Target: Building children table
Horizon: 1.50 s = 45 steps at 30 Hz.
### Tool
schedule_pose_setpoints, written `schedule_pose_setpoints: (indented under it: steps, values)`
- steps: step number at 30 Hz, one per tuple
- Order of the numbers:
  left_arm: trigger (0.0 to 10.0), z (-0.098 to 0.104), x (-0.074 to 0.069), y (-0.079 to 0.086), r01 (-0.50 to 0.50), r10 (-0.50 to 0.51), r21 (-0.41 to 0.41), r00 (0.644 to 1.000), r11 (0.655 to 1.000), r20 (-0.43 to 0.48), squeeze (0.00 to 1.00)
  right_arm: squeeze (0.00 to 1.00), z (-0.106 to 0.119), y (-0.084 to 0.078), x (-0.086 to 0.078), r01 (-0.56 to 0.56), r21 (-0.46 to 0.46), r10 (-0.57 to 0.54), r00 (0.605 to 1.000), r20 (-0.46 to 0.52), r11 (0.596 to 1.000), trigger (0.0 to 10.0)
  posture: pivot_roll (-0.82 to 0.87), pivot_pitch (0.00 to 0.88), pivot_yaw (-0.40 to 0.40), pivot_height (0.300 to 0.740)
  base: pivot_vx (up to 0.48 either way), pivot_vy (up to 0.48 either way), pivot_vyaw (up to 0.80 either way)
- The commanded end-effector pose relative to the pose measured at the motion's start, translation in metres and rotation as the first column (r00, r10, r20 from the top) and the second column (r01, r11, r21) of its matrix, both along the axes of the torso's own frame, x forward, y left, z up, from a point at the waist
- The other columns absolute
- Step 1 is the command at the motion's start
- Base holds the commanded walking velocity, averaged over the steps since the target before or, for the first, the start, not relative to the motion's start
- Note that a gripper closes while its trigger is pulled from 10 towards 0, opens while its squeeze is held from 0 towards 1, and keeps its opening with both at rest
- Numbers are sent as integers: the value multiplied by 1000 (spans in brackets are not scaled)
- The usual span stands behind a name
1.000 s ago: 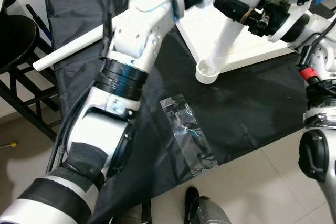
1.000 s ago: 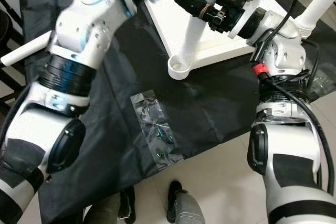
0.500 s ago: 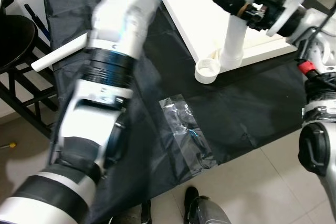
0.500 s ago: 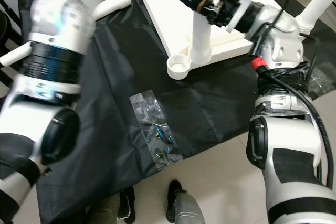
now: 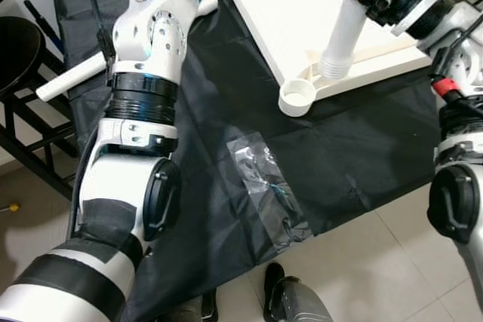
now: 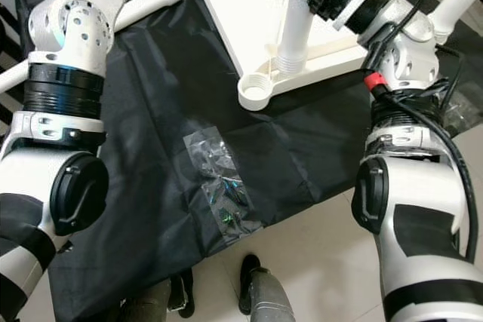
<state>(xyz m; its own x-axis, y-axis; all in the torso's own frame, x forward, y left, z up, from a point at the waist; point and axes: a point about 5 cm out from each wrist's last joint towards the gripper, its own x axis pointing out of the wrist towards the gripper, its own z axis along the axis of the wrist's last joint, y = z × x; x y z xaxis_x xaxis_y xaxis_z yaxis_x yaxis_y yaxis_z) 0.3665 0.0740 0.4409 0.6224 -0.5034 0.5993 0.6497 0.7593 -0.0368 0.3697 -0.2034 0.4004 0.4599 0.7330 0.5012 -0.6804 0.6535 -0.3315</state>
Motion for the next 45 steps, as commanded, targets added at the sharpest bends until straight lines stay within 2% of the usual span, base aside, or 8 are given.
schedule_pose_setpoints:
  steps: [1,3,4,6,10,15,24,45]
  values:
    - [10000,-18,7,-7,19,-14,74,997,997,-73,0,0,8,5,-4,-62,8,62,998,31,998,10000,41,338,-7,740,0,0,0]
    - [10000,-32,11,-18,77,-58,128,988,989,-144,0,0,7,9,-5,-136,11,136,990,23,991,10000,41,338,-7,740,0,0,0]
    - [10000,-97,2,52,105,-77,164,982,981,-173,0,0,4,14,-7,-237,-22,238,971,3,971,10000,42,349,-4,740,0,0,0]
    - [10000,-141,-31,78,156,-109,206,968,966,-225,0,0,4,18,-9,-330,-52,330,944,-23,942,10000,48,364,-5,740,0,0,0]
    - [10000,-195,-101,76,174,-107,238,957,956,-271,0,0,8,32,-9,-411,-129,409,911,-48,902,10000,60,385,-10,740,0,0,0]
    - [10000,-217,-123,70,4,51,166,945,986,-323,0,0,9,47,-9,-454,-218,454,890,-53,864,10000,72,405,-15,740,0,0,0]
    - [10000,-199,-126,101,-294,307,88,901,952,-306,0,0,12,55,-9,-419,-223,436,899,31,880,10000,100,389,-35,740,0,0,0]
    - [10000,-146,-135,94,-283,297,107,944,953,-146,0,0,-11,72,-13,-594,-262,606,794,-42,760,10000,150,446,-55,740,0,0,0]
